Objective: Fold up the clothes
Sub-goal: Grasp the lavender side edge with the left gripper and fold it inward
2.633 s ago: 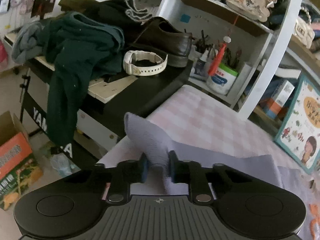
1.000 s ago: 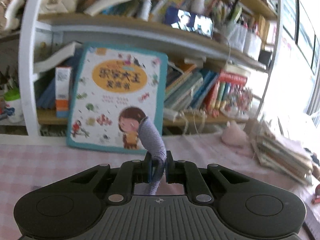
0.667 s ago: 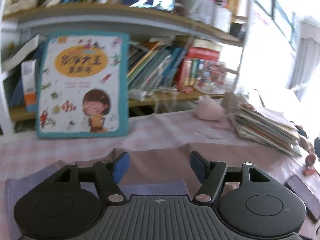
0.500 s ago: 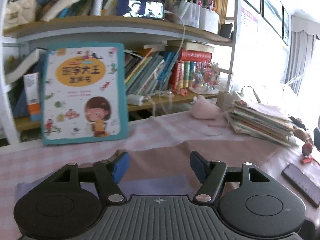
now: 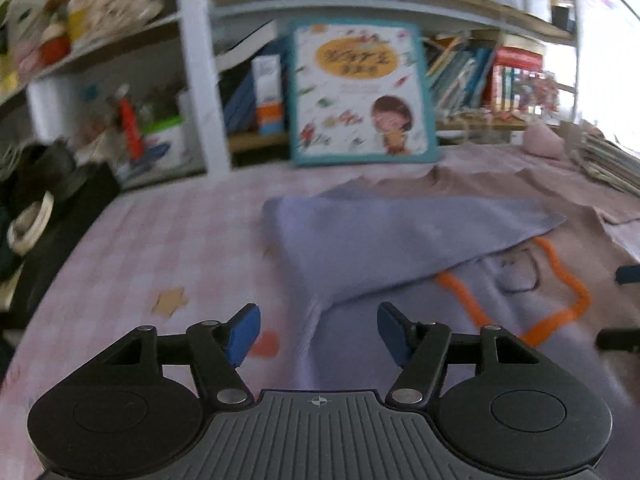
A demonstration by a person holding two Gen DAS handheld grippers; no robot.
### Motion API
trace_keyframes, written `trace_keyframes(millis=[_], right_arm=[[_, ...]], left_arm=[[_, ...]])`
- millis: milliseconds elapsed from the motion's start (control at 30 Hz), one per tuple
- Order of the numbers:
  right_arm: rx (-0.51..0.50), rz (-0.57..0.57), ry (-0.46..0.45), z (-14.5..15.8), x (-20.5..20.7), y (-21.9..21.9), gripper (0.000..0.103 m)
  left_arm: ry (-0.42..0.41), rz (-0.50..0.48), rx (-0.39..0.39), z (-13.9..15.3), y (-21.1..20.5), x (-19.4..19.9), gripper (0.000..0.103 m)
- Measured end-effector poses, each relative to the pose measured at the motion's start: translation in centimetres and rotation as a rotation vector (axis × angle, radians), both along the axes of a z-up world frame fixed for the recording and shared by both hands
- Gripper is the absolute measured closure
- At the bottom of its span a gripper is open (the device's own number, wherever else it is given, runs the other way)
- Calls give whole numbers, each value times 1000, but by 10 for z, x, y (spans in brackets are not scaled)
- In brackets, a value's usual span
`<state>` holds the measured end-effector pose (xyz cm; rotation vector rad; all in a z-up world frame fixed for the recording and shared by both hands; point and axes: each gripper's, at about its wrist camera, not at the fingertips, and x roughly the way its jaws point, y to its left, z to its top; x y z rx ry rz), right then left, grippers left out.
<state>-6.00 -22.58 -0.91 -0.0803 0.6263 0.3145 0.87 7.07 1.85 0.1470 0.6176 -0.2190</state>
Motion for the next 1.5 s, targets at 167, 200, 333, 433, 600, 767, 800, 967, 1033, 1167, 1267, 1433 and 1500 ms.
trace_keyframes(millis=[167,200,333,433,600,767,800,967,1033,1167,1267,1433,1500], right_arm=[[-4,-70,-32,5,-8,-10,6],[-14,-94,-43,7,-10,-13,9],[-63,-224,-83,17,-19,-32,20],[-86,-307,-60,17,-20,-48,38],[-62,-334,20,8,-16,-64,70],[-20,-292,36,9,-10,-57,91],[-23,-285,37,9,-8,-54,91],[-32,-245,33,10,6,-38,91],[-35,-220,32,10,13,-28,91],[-33,-163,25,10,25,-9,91],[-26,-137,23,10,35,2,91],[-22,-127,18,9,40,7,91],[-7,-129,21,9,40,4,91]], left_arm=[[48,14,-30,-14,11,8,65],[57,10,-43,-17,13,9,71],[67,-5,-111,-21,20,13,84],[74,-23,-141,-23,21,15,91],[106,-20,-285,-29,40,18,98],[100,1,-324,-31,48,20,99],[93,6,-316,-31,48,21,99],[78,51,-308,-30,62,31,99],[78,71,-302,-31,71,36,98],[73,113,-279,-30,88,45,98],[71,141,-261,-29,97,50,98],[79,157,-253,-33,102,50,97],[74,158,-237,-34,101,48,95]])
